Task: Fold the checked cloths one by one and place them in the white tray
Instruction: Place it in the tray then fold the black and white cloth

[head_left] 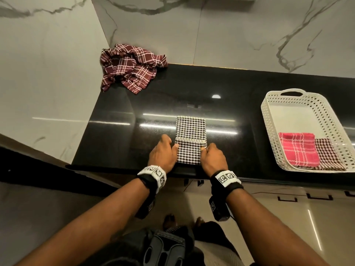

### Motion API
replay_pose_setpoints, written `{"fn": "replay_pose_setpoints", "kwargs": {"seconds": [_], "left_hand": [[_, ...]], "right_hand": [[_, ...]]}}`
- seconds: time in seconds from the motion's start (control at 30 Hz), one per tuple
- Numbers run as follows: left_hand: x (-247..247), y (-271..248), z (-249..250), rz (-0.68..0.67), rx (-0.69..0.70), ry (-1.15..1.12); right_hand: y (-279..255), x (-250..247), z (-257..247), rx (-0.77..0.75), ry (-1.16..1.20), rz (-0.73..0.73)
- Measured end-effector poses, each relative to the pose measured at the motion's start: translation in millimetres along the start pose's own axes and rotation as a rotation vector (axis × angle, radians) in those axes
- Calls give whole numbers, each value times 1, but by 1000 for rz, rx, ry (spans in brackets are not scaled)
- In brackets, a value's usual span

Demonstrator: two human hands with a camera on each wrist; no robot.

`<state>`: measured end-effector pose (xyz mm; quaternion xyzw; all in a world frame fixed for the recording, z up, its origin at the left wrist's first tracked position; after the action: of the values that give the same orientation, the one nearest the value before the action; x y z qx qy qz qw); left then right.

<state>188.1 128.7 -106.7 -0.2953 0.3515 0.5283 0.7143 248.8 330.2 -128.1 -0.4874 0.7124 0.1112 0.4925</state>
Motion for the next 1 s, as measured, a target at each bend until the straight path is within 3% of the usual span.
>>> {"fn": "replay_pose_setpoints", "kwargs": {"seconds": [0.07, 0.13, 0.2, 0.27, 0.33, 0.57, 0.7, 0.8, 0.9, 1.0], "left_hand": [[0, -7, 12, 52, 250, 34], [13, -12, 22, 0, 467, 158], [31, -9, 24, -108, 598, 328], [47, -7, 20, -219, 673, 473], [56, -5, 11, -299, 700, 545], [52, -29, -1, -368, 791, 584], [52, -57, -1, -292, 806, 452], [39, -58, 2, -156, 801, 176], [18, -36, -1, -109, 521, -154], [8, -11, -1, -87, 262, -280]], "right_hand": [[-5, -4, -1, -17, 9, 27], [-15, -11, -18, -190, -110, 149], [-26, -2, -38, -399, -243, 153], [-30, 23, -37, -511, -363, -17], [-27, 43, -23, -524, -456, -164], [-40, 46, -7, -628, -634, -225], [-68, 41, 4, -707, -443, -88], [-64, 19, 5, -656, -51, -75], [-43, -5, 2, -447, 323, -78], [-18, -14, -4, -255, 442, -78]]}}
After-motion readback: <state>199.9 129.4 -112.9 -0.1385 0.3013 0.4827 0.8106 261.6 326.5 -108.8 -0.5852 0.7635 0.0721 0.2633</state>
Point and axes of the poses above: each hand's wrist, its own y-axis towards the middle knuckle, its own x-axis out of the palm, z = x × y, the point moved 9 cm from there along y, towards the middle knuckle, and after that the axes turned 5 degrees about x, right-handed, at the moved point
